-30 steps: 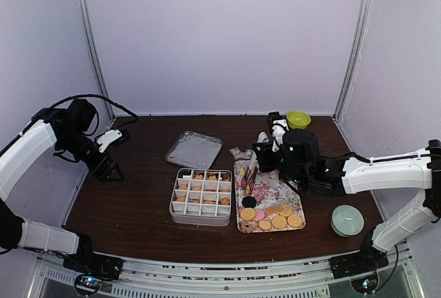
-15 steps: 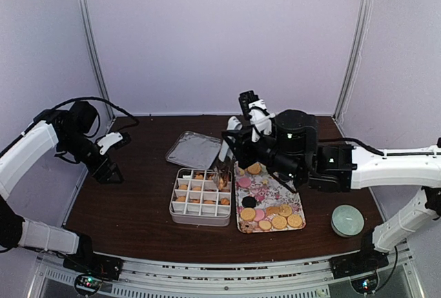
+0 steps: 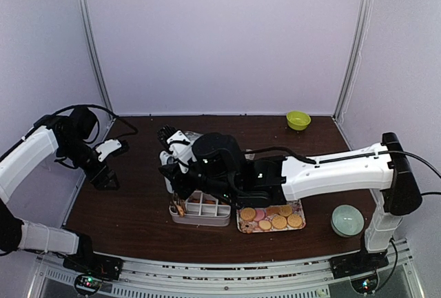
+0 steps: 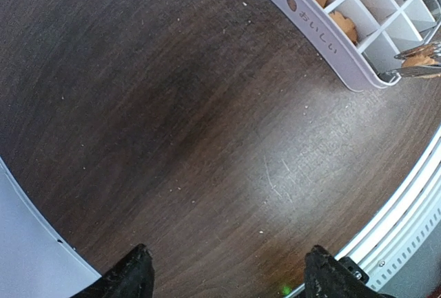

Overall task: Pack the cookies
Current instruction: Place the fake cookies in the empty pocket of the box.

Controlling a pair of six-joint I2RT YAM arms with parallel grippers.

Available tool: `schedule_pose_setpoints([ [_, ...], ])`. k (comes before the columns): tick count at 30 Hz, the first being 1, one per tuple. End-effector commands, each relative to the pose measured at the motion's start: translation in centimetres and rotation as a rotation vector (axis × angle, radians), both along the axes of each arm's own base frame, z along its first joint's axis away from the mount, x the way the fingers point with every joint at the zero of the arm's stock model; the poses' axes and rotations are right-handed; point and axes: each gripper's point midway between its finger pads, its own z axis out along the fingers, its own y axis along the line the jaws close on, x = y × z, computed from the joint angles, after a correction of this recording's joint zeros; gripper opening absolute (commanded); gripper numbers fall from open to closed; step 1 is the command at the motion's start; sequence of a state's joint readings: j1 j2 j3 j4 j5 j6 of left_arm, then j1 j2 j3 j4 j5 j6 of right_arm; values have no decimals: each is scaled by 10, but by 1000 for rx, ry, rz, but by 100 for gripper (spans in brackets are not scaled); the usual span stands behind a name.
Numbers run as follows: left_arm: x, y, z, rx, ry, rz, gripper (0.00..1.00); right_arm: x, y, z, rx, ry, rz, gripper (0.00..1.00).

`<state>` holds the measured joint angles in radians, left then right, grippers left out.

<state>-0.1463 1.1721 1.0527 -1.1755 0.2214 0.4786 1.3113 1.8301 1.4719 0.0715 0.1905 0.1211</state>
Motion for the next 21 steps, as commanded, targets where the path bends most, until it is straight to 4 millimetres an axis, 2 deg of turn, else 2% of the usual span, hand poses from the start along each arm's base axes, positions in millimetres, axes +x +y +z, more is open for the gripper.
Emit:
schedule_pose_setpoints([
  [1, 4, 1, 6, -7, -41, -6, 78, 5, 6, 26, 44, -46, -2, 0],
  [4, 4, -1, 5, -16, -37, -9, 77, 8, 7, 20, 29, -56, -12, 0],
  [14, 3, -1, 4, -15, -31, -13, 77, 16, 8, 19, 36, -67, -31, 0],
  [16, 2, -1, 5, -16, -33, -13, 77, 16, 10, 16, 33, -62, -27, 5],
  [19, 2, -2, 7, -20, -36, -14, 77, 16, 12, 12, 26, -54, -23, 21],
  [21, 2, -2, 7, -21, -33, -14, 77, 16, 10, 12, 23, -53, -29, 26],
])
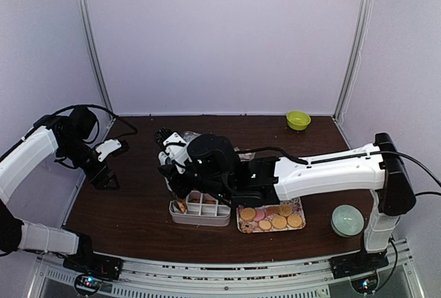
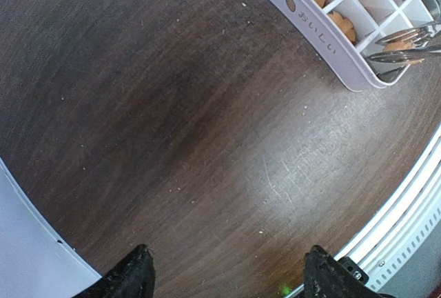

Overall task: Pack the cookies
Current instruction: Place the fake cookies in the empty pocket of the box.

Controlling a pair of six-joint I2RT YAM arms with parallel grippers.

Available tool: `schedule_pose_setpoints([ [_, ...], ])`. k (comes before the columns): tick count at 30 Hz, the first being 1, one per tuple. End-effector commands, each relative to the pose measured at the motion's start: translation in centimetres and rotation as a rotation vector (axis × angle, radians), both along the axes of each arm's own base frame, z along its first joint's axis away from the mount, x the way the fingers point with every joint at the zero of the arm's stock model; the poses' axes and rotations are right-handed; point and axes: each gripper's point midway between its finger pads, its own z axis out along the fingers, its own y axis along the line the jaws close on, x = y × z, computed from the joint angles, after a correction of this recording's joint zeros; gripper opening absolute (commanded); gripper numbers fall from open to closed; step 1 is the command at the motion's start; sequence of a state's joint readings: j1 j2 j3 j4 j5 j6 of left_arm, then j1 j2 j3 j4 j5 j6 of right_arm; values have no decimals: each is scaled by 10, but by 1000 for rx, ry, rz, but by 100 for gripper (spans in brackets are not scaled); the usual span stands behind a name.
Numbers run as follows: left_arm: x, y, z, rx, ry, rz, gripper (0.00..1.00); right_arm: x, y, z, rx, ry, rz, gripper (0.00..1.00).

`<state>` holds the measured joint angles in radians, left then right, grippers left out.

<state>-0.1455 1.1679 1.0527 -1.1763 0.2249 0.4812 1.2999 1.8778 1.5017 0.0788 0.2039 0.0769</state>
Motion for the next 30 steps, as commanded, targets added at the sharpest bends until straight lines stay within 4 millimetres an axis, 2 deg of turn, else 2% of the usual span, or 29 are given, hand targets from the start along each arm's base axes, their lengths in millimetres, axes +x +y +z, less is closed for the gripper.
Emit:
schedule_pose_setpoints([
  [1, 2, -2, 6, -18, -30, -14, 77, 5, 3, 23, 59, -20, -18, 27],
  [10, 1, -2, 5, -21, -24, -16, 77, 11, -10, 41, 100, -26, -43, 28],
  [12, 1, -2, 5, -21, -25, -16, 77, 15, -17, 47, 122, -18, -58, 26],
  [15, 2, -2, 6, -21, -26, -17, 76, 22, -34, 66, 182, -16, -87, 25],
  [18, 0, -2, 6, -22, -22, -18, 76, 33, -60, 82, 224, -24, -132, 25],
  [21, 0, -3, 6, -23, -21, -18, 76, 47, -92, 88, 236, -31, -194, 25],
  [30, 3, -4, 10, -30, -31, -16, 77, 92, -201, 53, 235, -5, -438, 26],
])
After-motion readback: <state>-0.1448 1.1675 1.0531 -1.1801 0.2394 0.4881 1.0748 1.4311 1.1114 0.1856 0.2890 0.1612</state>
